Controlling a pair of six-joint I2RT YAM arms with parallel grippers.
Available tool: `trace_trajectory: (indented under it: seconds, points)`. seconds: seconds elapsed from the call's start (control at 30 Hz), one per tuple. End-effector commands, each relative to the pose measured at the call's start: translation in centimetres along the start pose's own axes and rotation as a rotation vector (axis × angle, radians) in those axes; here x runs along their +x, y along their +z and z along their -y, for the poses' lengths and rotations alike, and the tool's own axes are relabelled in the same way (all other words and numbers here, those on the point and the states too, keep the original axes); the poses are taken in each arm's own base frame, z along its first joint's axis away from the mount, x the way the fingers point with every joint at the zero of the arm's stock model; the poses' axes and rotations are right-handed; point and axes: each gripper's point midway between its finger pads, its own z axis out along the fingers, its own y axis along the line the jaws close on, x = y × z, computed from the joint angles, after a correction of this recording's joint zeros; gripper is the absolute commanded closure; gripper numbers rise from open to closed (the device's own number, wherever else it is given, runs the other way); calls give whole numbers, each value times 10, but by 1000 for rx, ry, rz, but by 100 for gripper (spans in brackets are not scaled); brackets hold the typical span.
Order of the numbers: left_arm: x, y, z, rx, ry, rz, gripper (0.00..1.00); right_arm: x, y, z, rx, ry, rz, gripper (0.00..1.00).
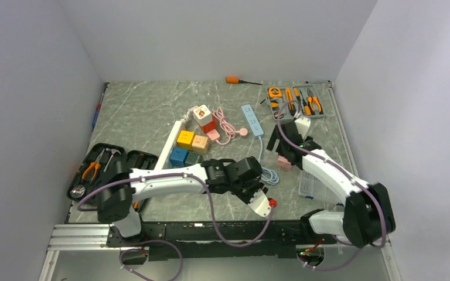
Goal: Pull the plug off the socket
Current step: Place the plug at the corner of the board.
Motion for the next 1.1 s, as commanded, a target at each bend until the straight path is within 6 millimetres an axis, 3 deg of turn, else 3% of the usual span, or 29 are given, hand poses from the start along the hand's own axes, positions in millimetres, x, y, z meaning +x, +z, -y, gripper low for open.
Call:
trace_trajectory:
  seconds: [0.0,0.1,0.17,0.3,0.5,0.7,0.73,0.8,0.83,0.93,1.07]
  points:
    - [-43,16,-29,-30,-22,120,100,-85,-64,-20,-166,72,167,0]
    - [-52,39,-33,8,-40,148,100,-122,-105,-13,-218,114,253,0]
    - [-57,55,-33,25,-11,183,100,-138,-125,-4,-222,116,296,0]
    - [-52,89,-31,36,75,204,100,-144,-149,13,-219,111,347,0]
    - [-60,126,-43,3,94,208,97,-132,-144,24,-197,82,350,0]
    - [-56,153,-57,-74,111,188,71,-130,-140,27,-181,69,335,0]
    - [-53,155,-58,-82,108,177,56,-130,-140,27,-182,70,336,0]
    - [-48,154,-57,-91,112,160,6,-129,-139,27,-183,72,336,0]
    - [-46,152,-56,-92,109,150,1,-128,-137,27,-184,71,333,0]
    - [-44,132,-51,-63,81,120,1,-126,-133,23,-188,67,323,0]
    - [-44,73,-43,-4,17,107,1,-130,-131,18,-202,68,319,0]
